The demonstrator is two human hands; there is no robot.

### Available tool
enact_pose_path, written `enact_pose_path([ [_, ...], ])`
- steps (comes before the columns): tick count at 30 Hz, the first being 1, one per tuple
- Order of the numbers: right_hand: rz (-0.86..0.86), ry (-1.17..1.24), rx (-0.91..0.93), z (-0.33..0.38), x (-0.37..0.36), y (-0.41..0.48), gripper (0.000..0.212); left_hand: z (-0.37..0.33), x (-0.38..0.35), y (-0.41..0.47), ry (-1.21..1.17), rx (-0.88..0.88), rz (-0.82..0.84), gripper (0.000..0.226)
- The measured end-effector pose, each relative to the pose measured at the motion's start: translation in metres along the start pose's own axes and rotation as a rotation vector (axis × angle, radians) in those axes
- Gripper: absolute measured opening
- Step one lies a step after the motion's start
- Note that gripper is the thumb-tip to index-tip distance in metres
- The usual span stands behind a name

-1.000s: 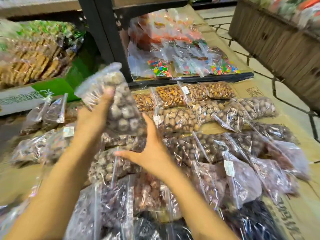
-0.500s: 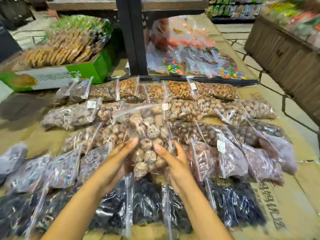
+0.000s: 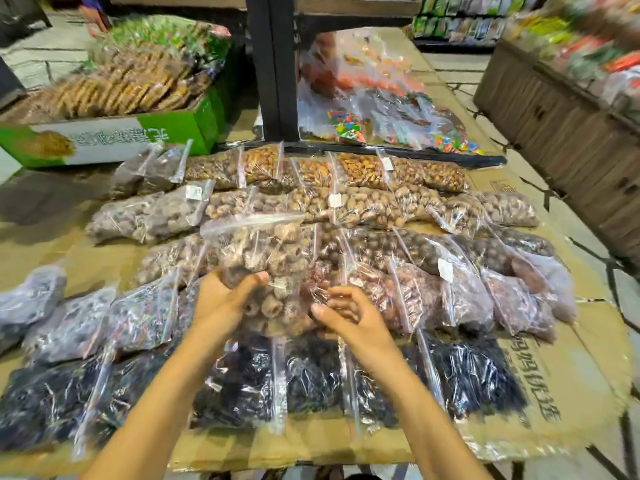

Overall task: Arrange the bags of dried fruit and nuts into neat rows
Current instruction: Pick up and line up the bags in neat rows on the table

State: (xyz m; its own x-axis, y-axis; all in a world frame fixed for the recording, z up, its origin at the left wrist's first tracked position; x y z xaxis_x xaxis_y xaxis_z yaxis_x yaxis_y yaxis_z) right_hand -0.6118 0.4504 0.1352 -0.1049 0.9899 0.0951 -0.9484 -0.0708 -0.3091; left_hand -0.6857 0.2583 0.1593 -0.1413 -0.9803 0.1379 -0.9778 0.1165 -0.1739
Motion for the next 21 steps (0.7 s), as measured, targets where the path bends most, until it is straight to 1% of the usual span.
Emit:
enact_pose_path([
  [2,-0.049,-0.014,0.023,0.002,-0.005,0.010,0.059,-0.016,0.027,0.009,0.162,-0.067,0.016,0.040],
  [3,-0.061,-0.038,0.027,0.004,-0.010,0.017,0.059,-0.025,0.043,0.014,0.247,-0.095,0.019,0.040],
  [4,-0.059,-0.056,0.028,0.008,-0.018,0.024,0.057,-0.033,0.057,0.018,0.353,-0.113,0.036,0.034],
  [5,-0.055,-0.065,0.029,0.012,-0.027,0.032,0.052,-0.038,0.073,0.022,0.472,-0.121,0.055,0.032],
  [7,-0.061,-0.102,0.023,0.020,-0.047,0.048,0.045,-0.044,0.103,0.033,0.715,-0.143,0.097,0.036],
  [8,-0.072,-0.145,0.018,0.024,-0.057,0.057,0.049,-0.045,0.117,0.038,0.796,-0.134,0.117,0.037],
  [10,-0.127,-0.350,-0.018,0.029,-0.075,0.072,0.067,-0.046,0.144,0.048,0.857,-0.096,0.124,0.039],
  [11,-0.156,-0.501,-0.061,0.029,-0.082,0.078,0.077,-0.048,0.157,0.054,0.868,-0.091,0.126,0.035],
  [13,-0.170,-0.729,-0.162,0.030,-0.096,0.085,0.091,-0.055,0.180,0.068,0.882,-0.089,0.159,0.039],
  [17,-0.162,-0.890,-0.286,0.025,-0.118,0.092,0.104,-0.054,0.215,0.113,0.987,-0.084,0.357,0.038],
  [20,-0.188,-0.941,-0.314,0.018,-0.127,0.093,0.109,-0.023,0.216,0.142,1.159,-0.013,0.550,0.035],
  [21,-0.209,-0.946,-0.323,0.015,-0.128,0.094,0.111,-0.012,0.215,0.144,1.189,0.017,0.585,0.036],
])
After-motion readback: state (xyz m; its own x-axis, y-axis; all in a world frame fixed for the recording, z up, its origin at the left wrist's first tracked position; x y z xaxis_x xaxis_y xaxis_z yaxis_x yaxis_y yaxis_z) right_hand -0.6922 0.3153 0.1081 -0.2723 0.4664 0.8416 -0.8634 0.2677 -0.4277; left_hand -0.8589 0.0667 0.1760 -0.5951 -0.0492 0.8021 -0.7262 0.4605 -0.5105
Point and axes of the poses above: each hand's wrist, its own y-axis towards the middle knuckle, its own x-axis out of the back of the hand, z = x × y, the point moved 5 cm from there along y, towards the middle knuckle, and after that the axes turned 10 degrees about z, right-handed, at the moved point
